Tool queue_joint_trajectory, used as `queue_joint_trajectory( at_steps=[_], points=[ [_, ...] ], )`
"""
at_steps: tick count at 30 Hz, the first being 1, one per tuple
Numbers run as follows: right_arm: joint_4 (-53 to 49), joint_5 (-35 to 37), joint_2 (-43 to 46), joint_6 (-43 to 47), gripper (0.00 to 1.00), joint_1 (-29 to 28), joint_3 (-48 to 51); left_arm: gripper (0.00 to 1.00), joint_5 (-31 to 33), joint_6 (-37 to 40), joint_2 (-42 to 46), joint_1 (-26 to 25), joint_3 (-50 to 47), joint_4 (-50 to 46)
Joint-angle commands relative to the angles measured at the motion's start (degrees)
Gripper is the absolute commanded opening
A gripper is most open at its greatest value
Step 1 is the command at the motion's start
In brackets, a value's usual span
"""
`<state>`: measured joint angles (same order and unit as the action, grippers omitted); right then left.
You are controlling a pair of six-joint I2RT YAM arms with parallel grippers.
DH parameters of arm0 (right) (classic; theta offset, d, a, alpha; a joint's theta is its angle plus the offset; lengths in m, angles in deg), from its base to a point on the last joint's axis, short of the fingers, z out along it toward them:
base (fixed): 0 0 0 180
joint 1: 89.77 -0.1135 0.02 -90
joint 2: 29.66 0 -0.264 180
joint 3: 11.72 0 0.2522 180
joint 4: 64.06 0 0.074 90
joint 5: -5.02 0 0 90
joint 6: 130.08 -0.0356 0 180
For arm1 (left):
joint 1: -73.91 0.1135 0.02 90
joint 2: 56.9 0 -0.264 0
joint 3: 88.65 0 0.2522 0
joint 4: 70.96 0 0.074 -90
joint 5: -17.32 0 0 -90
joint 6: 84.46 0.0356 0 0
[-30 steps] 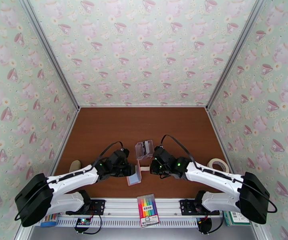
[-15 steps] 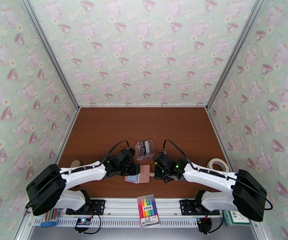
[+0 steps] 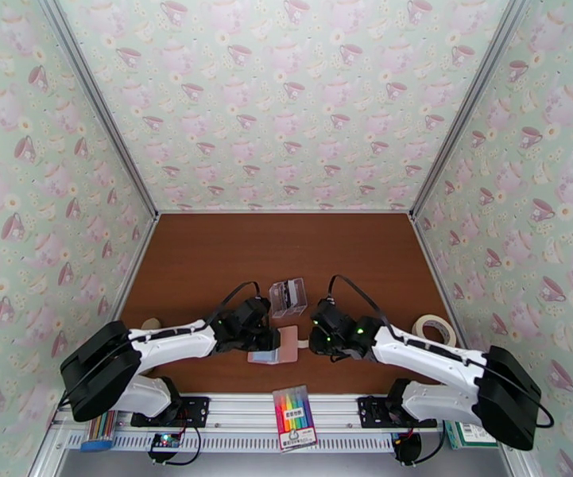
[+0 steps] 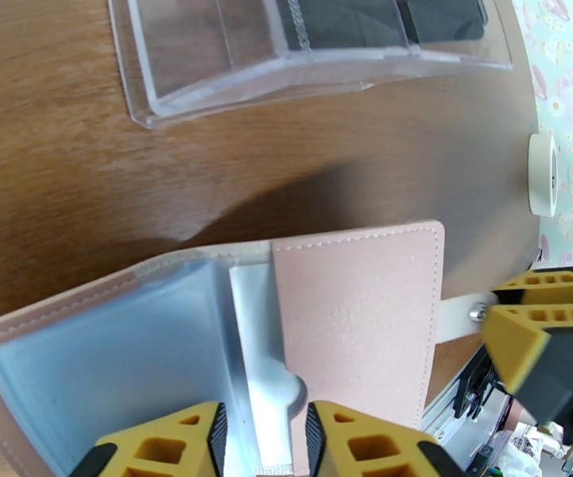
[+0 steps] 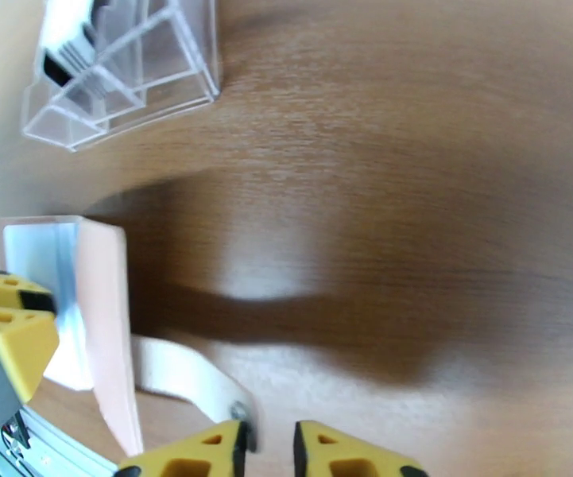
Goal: Put the credit cards into the card holder
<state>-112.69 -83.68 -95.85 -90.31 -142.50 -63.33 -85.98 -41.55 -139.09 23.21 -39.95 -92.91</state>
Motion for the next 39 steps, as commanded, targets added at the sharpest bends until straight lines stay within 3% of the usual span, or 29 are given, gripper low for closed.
queue_joint_trajectory(
  at_steps=[1,11,16,21,31,39],
  points=[
    [-2.2,0.2,3.1,1.6,0.26,0.5,-3.8,0.35,-0.6,0.5,-0.9,-0.6,1.5,0.3],
    [7.0,-13.2,3.5,1.0,0.23,-0.5,-7.9,0.34,0.3,0.6,-0.6,-1.4,2.0,-0.4],
    [10.0,-13.2,1.0,-1.0,0.18,-1.7,-7.9,0.34,0.4,0.7,-0.7,-1.7,2.1,-0.4],
    [9.9,-12.5,-2.2,-2.0,0.04,-1.7,-8.2,0.31,0.6,0.6,-0.6,-1.9,1.4,0.6],
    [13.5,-14.8,-9.9,-3.5,0.03,-1.8,-8.7,0.30,0.5,0.8,-1.2,-1.9,1.8,0.9],
    [13.0,-10.9,-12.7,-3.7,0.04,-1.8,-6.5,0.28,0.6,0.6,-0.2,-2.0,0.7,1.3]
  ],
)
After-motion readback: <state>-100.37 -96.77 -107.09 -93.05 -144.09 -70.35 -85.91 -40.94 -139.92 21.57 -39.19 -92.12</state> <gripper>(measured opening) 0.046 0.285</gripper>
